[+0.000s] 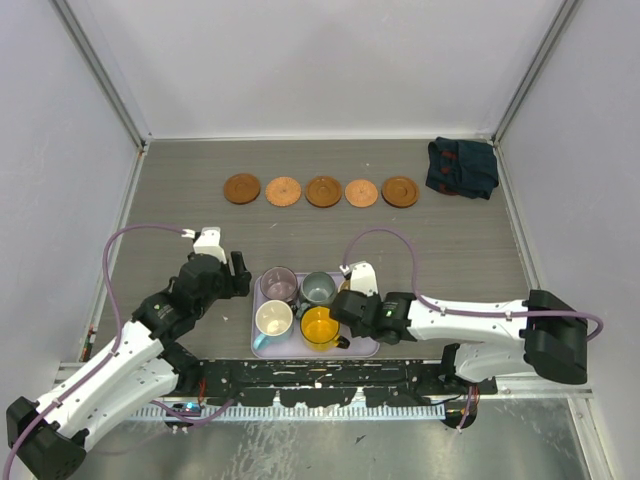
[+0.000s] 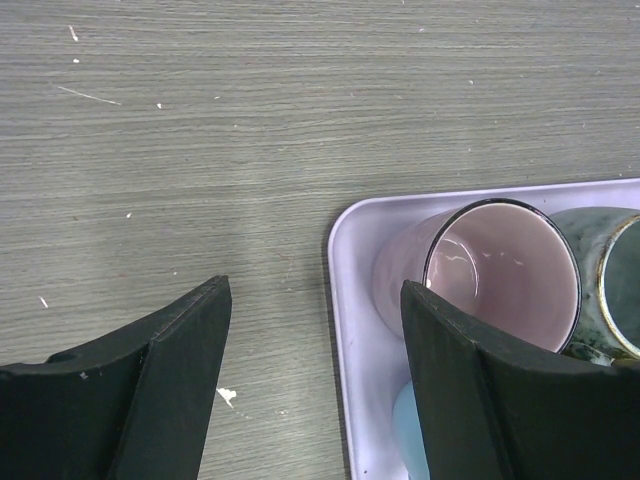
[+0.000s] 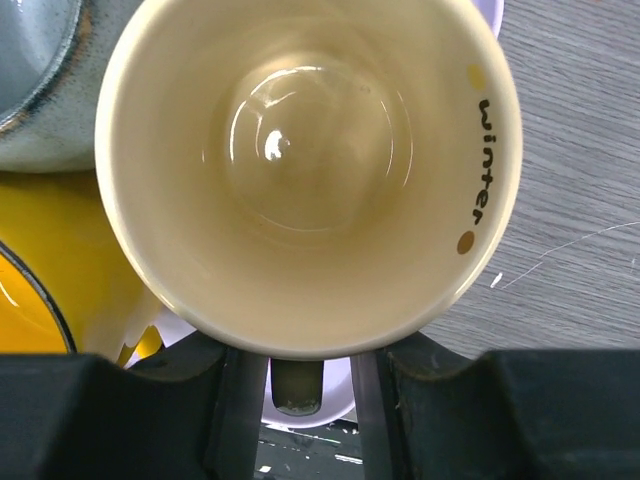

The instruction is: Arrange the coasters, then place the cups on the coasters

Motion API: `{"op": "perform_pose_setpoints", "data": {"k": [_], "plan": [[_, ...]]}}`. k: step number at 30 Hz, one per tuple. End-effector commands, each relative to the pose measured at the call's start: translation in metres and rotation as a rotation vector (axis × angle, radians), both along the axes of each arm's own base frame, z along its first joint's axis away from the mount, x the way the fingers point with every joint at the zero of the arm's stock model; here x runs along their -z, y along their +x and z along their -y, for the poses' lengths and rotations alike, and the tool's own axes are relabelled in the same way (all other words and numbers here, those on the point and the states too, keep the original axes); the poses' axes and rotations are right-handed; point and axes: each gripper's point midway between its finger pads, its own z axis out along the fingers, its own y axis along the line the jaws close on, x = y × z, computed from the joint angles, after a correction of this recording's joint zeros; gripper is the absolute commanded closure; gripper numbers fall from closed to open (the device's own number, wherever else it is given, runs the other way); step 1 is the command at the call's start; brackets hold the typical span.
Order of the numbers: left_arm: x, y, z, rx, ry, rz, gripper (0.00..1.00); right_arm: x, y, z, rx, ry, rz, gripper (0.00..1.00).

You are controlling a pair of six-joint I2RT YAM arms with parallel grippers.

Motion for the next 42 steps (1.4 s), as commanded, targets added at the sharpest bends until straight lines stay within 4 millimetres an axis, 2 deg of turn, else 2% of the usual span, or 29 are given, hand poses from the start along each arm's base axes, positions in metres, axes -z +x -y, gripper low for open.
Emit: {"op": "perform_pose_setpoints", "data": {"k": [1,5,9,12,19,29,33,37,42], "plan": [[-0.003,0.004,-0.001,-0.01,0.005,0.023,0.3,-0.002,0.008,-0.005,0.033,0.014,0.039,0.61],[-0.004,0.005,0.0,-0.009,0.004,0.027,0.3,-0.001,0.008,-0.005,0.034,0.006,0.037,0.71],[-0.004,0.007,0.001,-0.008,0.008,0.028,0.3,-0.001,0.009,-0.005,0.036,-0.008,0.036,0.9],[-0.005,0.008,0.001,-0.01,0.008,0.031,0.3,-0.002,0.012,-0.002,0.039,-0.033,0.05,0.99],[-0.01,0.008,-0.002,-0.019,0.005,0.045,0.3,-0.017,0.022,0.0,0.039,-0.043,0.117,0.99],[-0.025,0.014,-0.003,-0.035,0.002,0.091,0.3,-0.079,0.054,0.005,0.074,-0.019,0.344,0.99],[-0.031,0.02,-0.002,-0.041,0.002,0.115,0.3,-0.096,0.068,0.01,0.087,-0.063,0.411,0.99],[-0.037,0.027,0.0,-0.045,0.008,0.139,0.29,-0.117,0.092,0.023,0.124,-0.124,0.474,0.99],[-0.042,0.036,0.004,-0.054,0.009,0.153,0.28,-0.145,0.137,0.042,0.173,-0.061,0.536,0.99]]}}
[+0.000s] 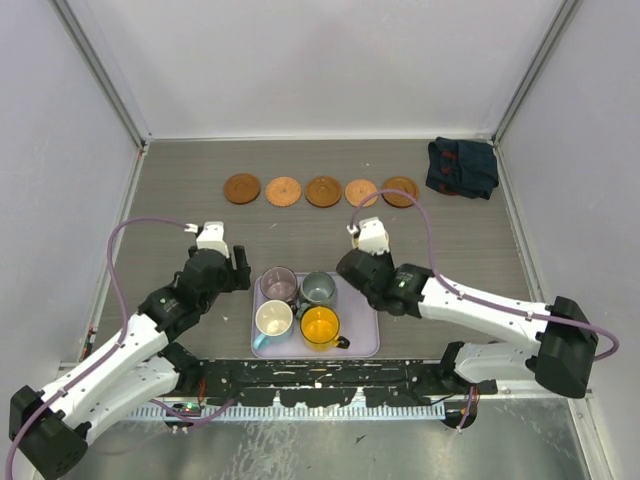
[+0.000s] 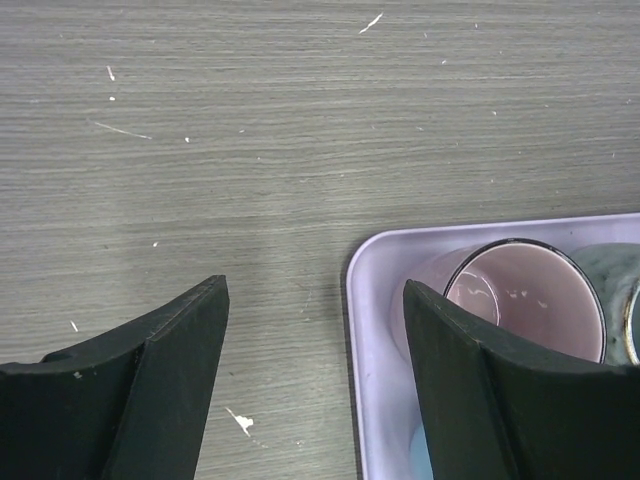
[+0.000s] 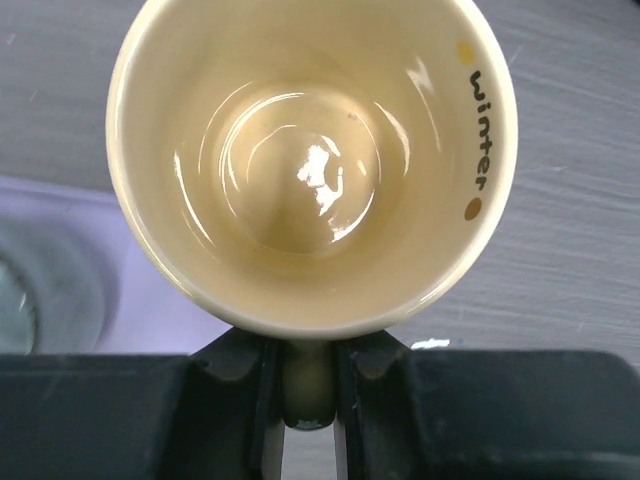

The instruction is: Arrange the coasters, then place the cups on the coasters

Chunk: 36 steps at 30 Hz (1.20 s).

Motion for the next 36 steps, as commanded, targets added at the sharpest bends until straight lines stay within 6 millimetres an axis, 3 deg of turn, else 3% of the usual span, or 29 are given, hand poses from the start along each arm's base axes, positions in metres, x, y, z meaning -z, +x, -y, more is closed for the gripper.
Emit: {"op": "perform_pose_setpoints", "data": {"k": [1,6,14,21,28,36], "plan": [[-0.039,0.023,0.008,-0.02,-0.042,0.12,0.28,-0.068,0.06,0.014,0.055,0.119,0.208,0.99],[-0.041,0.032,0.01,-0.03,-0.028,0.138,0.26,-0.078,0.113,0.047,0.103,0.127,0.246,0.99],[-0.044,0.052,0.012,-0.041,-0.016,0.141,0.22,-0.07,0.184,0.072,0.116,0.172,0.257,0.99],[-0.044,0.081,0.002,-0.066,-0.066,0.122,0.22,-0.064,0.241,0.097,0.153,0.215,0.279,0.99],[-0.037,0.104,-0.007,-0.088,-0.054,0.094,0.21,-0.054,0.284,0.11,0.159,0.197,0.277,0.99],[-0.037,0.115,-0.006,-0.094,-0.073,0.096,0.21,-0.036,0.309,0.113,0.149,0.181,0.257,0.99]]}}
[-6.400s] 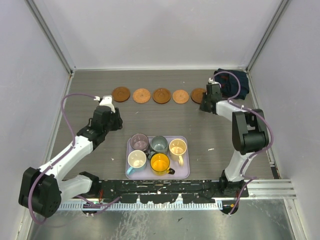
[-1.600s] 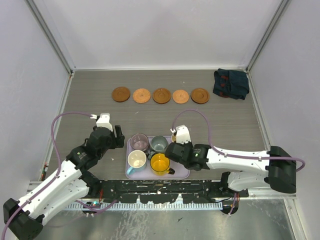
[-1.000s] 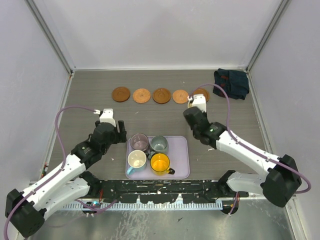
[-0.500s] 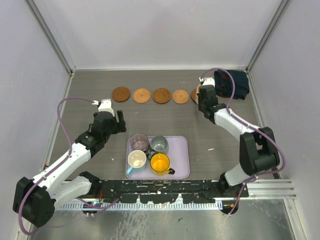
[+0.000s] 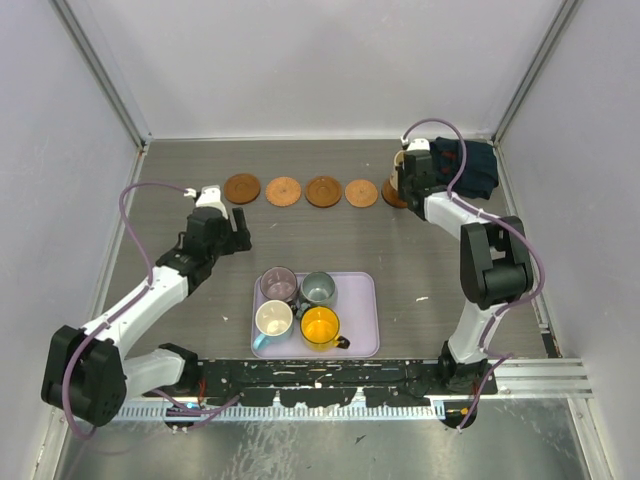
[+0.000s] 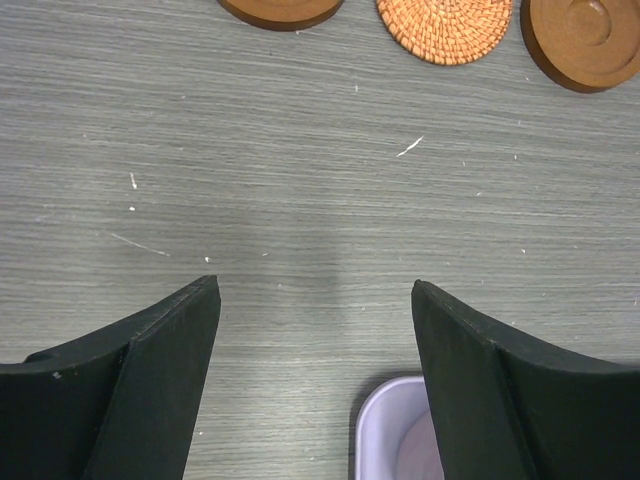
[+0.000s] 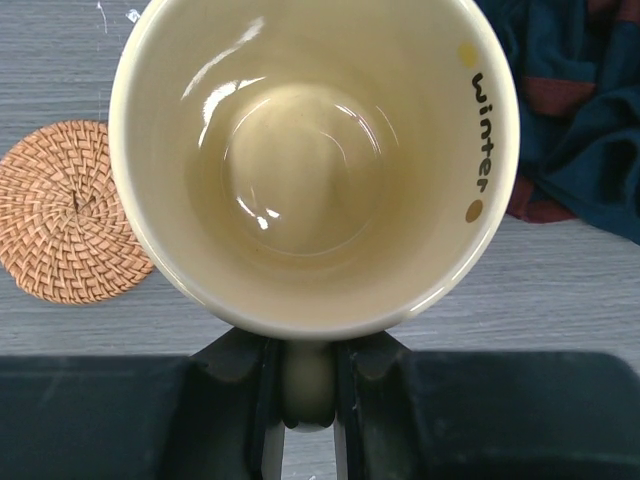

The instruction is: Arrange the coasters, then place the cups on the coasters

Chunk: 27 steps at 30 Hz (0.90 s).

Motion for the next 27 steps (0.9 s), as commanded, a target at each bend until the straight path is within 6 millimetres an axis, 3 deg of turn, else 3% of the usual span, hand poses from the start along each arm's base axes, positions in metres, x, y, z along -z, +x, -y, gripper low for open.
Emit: {"op": "perform_pose_setpoints", "data": {"k": [1,11,27], "plan": [[-0.038,0.024,0.008,0.011,-0.046,0.119,0.21,-0.061,0.042,-0.005,-0.017,0.03,0.215,0.99],[-0.034,0.023,0.007,0.005,-0.042,0.107,0.21,-0.038,0.047,-0.006,-0.019,0.034,0.183,0.99],[-0.029,0.023,0.007,0.007,-0.042,0.093,0.21,-0.019,0.042,-0.003,-0.033,0.05,0.159,0.99]]}}
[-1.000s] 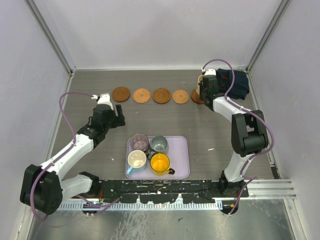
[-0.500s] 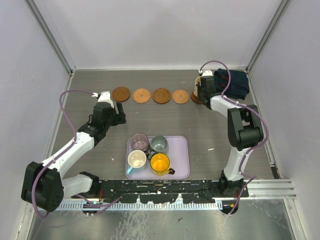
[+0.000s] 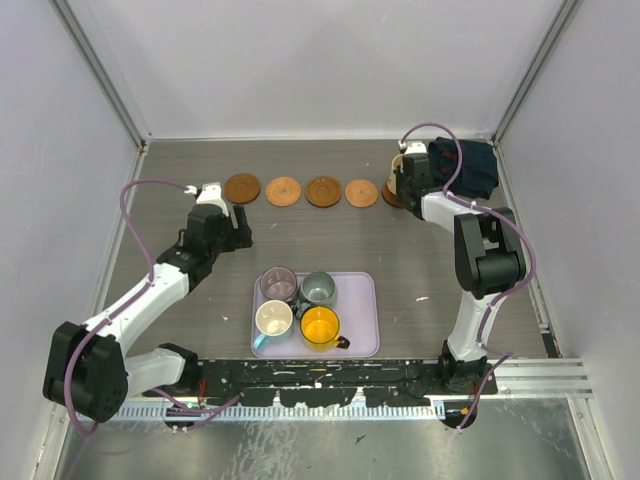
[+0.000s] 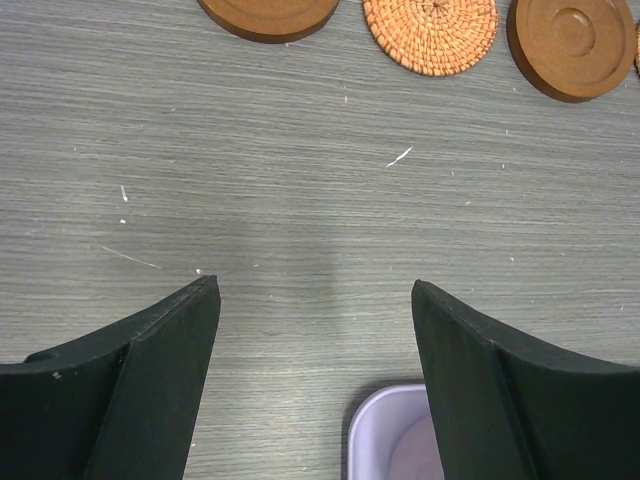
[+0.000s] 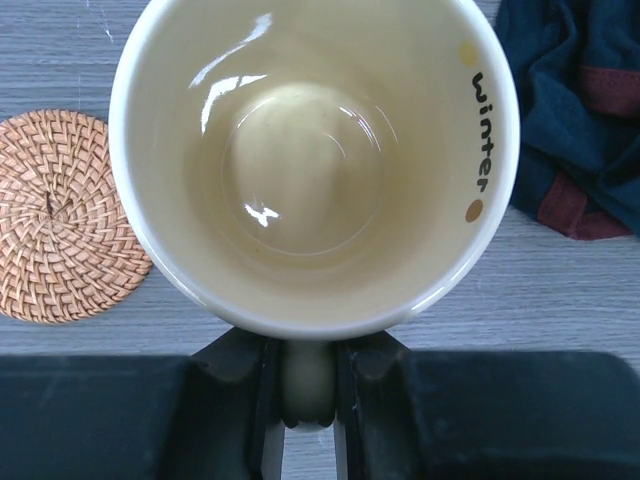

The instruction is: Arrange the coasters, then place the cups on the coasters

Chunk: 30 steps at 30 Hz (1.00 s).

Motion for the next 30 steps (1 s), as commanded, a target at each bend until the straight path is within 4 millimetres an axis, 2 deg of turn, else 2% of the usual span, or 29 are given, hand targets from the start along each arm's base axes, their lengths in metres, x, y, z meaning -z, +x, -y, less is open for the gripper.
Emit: {"op": "perform_pose_setpoints", "data": {"k": [1,13,30], "plan": [[-0.0251,0.0145,0.0037,-0.001,-0.027,0.083,0.21,-0.0506,0.028,-0.0043,-0.016,0.047,0.19,0.99],[-0.0248,0.0126,0.003,-0.002,-0.029,0.08,0.21,-0.0529,0.0228,-0.0066,-0.021,0.073,0.187,0.99],[-0.0256,0.0101,0.0038,0.002,-0.039,0.084,0.21,-0.0538,0.0196,0.0007,0.003,0.044,0.187,0.99]]}}
